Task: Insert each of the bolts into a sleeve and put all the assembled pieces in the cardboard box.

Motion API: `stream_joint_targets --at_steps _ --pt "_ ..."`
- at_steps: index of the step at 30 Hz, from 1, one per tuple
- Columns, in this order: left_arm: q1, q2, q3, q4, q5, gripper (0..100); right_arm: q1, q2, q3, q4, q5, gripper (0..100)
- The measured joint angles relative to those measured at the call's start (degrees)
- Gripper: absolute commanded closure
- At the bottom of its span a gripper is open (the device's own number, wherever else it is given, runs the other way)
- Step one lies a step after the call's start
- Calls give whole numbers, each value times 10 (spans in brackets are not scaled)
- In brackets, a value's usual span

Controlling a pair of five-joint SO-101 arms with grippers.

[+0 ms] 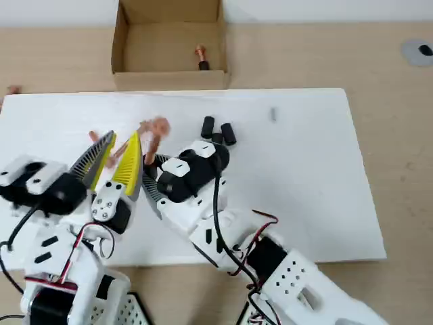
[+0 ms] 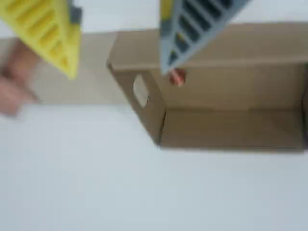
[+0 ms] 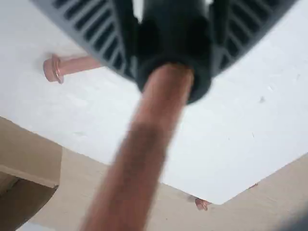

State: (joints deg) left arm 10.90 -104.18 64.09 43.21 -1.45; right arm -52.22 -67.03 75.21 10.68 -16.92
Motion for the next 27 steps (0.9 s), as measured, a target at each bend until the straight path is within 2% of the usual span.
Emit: stream_joint_targets --at_steps 7,17,23,27 --pt "-2 0 -22 0 0 874 0 0 0 0 0 988" --pt "-73 -1 -30 4 0 871 0 0 0 0 0 988" --pt "-66 -1 -50 71 26 806 0 0 0 0 0 988" --pt "-43 -1 -82 135 44 801 0 0 0 0 0 988"
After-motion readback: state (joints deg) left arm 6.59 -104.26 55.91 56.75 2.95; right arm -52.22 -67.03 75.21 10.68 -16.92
